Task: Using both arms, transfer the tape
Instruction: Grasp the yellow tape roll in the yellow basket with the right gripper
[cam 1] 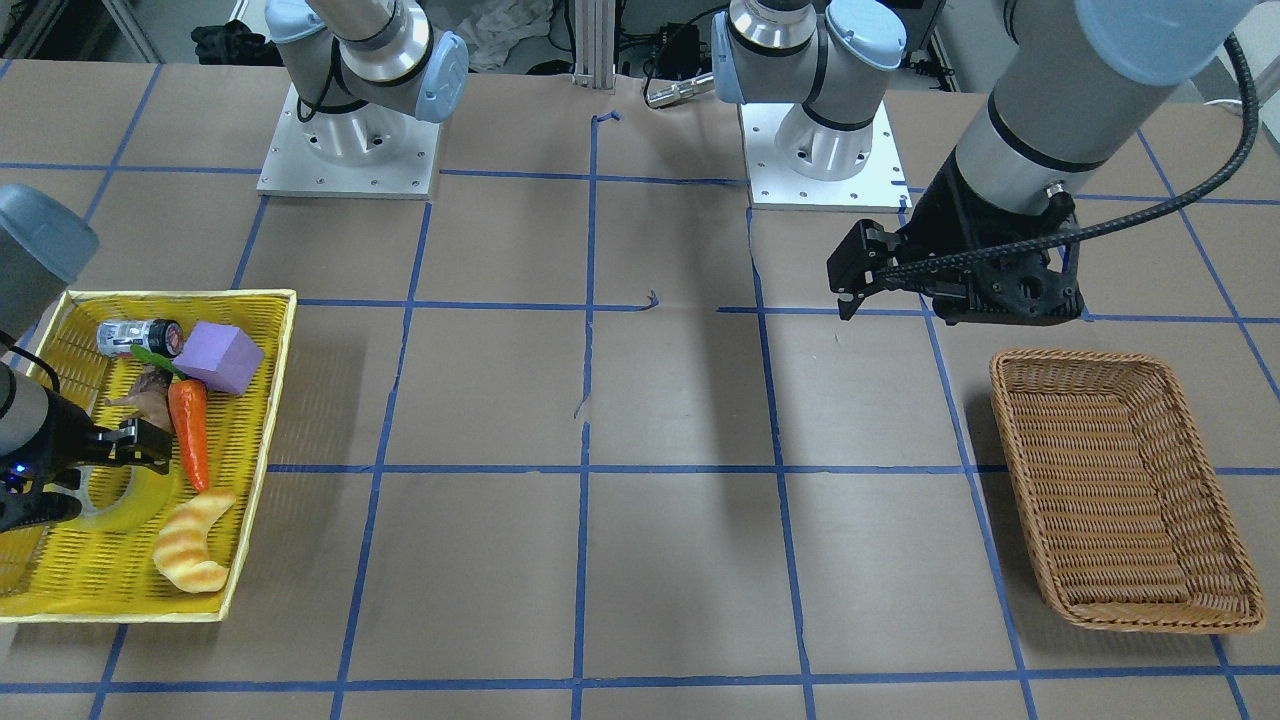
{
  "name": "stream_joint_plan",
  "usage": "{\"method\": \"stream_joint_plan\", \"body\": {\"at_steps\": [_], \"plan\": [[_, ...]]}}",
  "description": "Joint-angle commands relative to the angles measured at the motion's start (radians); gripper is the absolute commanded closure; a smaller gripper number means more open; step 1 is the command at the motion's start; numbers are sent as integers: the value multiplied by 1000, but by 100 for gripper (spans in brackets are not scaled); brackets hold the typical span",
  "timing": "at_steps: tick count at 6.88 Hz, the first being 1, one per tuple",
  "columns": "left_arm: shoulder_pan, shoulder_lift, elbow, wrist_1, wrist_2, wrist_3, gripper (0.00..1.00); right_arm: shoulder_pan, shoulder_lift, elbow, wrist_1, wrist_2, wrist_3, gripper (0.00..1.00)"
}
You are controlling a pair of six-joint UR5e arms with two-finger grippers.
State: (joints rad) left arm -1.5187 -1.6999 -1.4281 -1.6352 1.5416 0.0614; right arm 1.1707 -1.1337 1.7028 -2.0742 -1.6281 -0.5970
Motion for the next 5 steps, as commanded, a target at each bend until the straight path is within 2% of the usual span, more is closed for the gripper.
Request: {"method": "stream_joint_plan", "body": {"at_steps": [1,4,5], "plan": [[0,-1,0,0,0,0,0,0,22,-3,6,-3,58,99],[0,0,-3,2,0,0,0,0,0,-31,16,2,89,100],[0,-1,-3,2,-2,0,0,12,-29,-66,61,5,104,100]]}}
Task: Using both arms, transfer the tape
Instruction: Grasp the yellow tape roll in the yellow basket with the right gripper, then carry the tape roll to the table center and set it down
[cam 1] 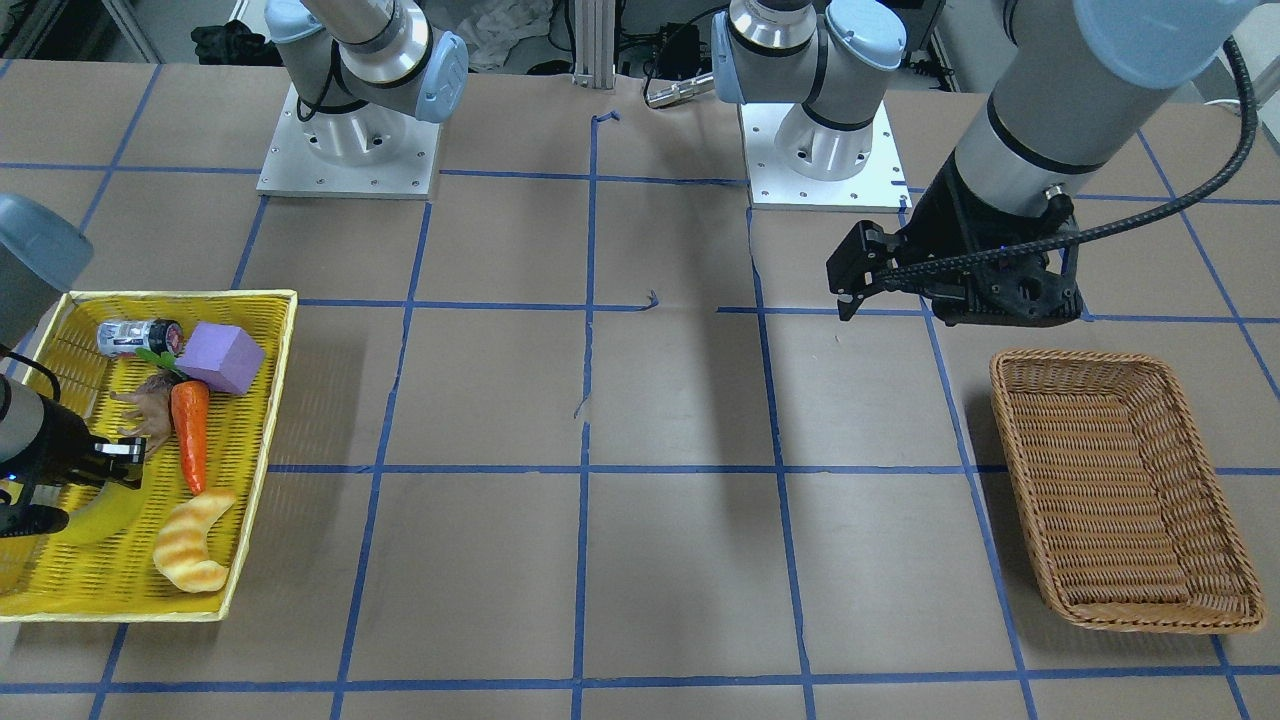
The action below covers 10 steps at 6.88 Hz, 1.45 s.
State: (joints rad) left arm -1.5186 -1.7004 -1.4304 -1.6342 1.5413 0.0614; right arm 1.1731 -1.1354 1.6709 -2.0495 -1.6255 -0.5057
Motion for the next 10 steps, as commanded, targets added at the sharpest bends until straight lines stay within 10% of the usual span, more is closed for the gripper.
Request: {"method": "stream_joint_plan", "body": {"at_steps": [1,10], "plan": [[0,1,-1,1,-1,0,0,46,-73,-80,123,15,136,100],[0,-2,-1,4,-3,0,0,882,69,-102,-16,240,1295,100]]}}
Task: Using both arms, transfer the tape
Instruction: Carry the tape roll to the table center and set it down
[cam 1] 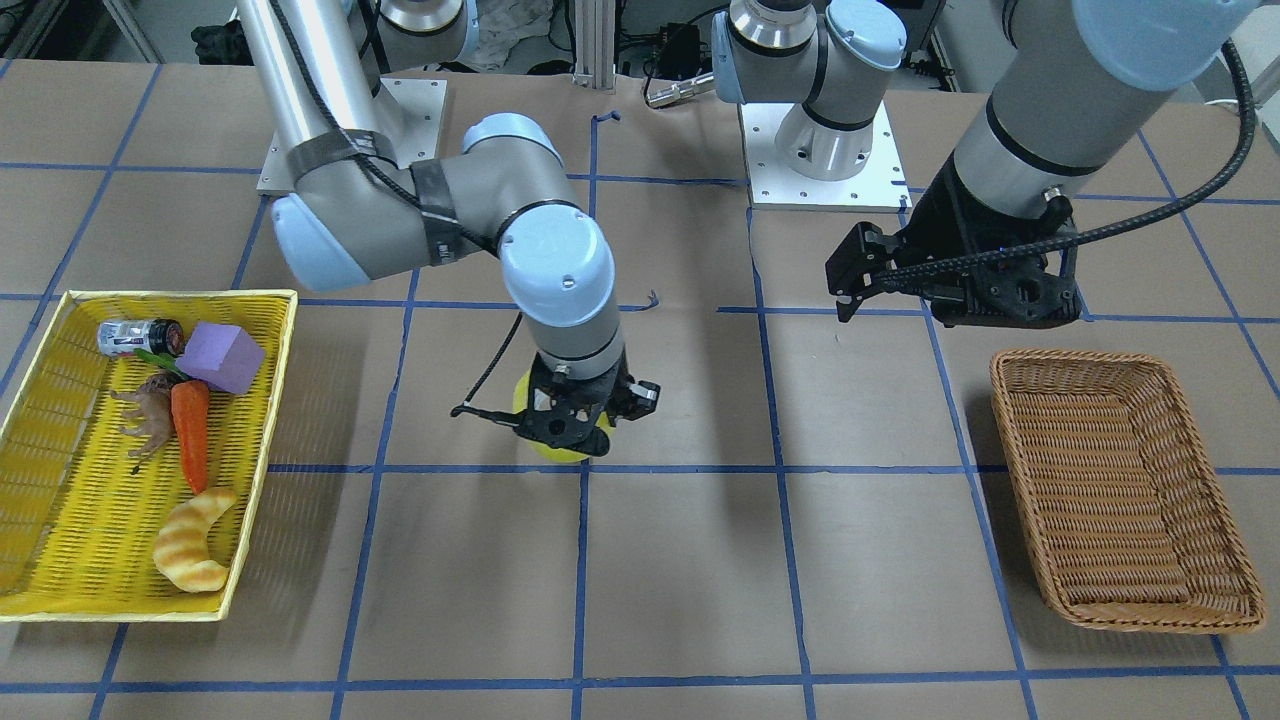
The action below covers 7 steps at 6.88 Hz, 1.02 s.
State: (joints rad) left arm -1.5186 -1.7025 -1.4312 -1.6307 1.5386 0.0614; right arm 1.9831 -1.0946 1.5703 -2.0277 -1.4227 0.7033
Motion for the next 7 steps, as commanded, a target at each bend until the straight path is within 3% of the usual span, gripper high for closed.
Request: {"method": "stream_joint_plan", "body": {"at_steps": [1,2,3,4,5,7], "plan": [[0,0,0,0,0,0,0,109,62,-1,-87,42,100,100],[0,0,0,0,0,0,0,140,85,2,-110,47,131,100],[0,0,0,0,0,0,0,148,82,4,-111,45,133,56],[0,0,0,0,0,0,0,139,56,-13,-108,27,131,21],[0,0,0,0,0,0,0,117,4,-9,-95,21,108,0],[0,0,0,2,0,0,0,-52,-97,-3,47,-36,-92,0]]}}
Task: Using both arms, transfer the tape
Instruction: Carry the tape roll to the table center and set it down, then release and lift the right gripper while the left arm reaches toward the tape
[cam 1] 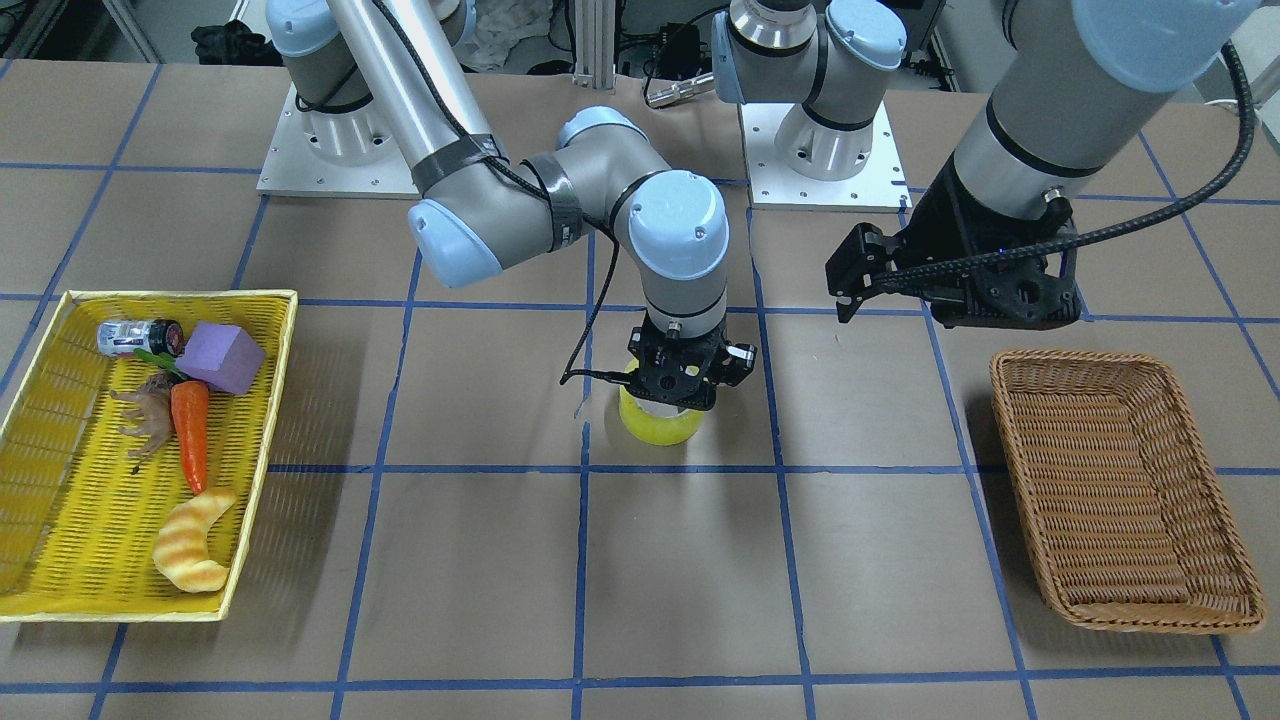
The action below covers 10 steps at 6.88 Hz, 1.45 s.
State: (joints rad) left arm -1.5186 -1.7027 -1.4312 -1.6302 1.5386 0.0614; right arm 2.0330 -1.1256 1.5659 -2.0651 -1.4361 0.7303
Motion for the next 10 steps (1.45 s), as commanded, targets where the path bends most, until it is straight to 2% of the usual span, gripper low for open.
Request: {"method": "stream_joint_plan", "body": {"at_steps": [1,2,4,6,7,8,10], "plan": [[0,-2,0,1,-2,0,0,-202,-121,3,162,-41,-259,0],[-3,-3,-3,0,-9,-3,0,-303,-170,3,199,-117,-379,0],[-43,3,-52,3,-9,-15,0,-466,-262,3,303,-130,-570,0],[-136,-8,-84,23,3,-116,0,-496,-351,-1,364,-168,-655,0],[-147,-23,-128,103,-11,-194,0,-490,-370,3,361,-164,-643,0],[-155,-26,-217,206,-11,-202,0,-491,-376,3,371,-162,-641,0],[-163,-34,-439,495,-14,-210,0,-488,-391,2,408,-136,-657,0]]}}
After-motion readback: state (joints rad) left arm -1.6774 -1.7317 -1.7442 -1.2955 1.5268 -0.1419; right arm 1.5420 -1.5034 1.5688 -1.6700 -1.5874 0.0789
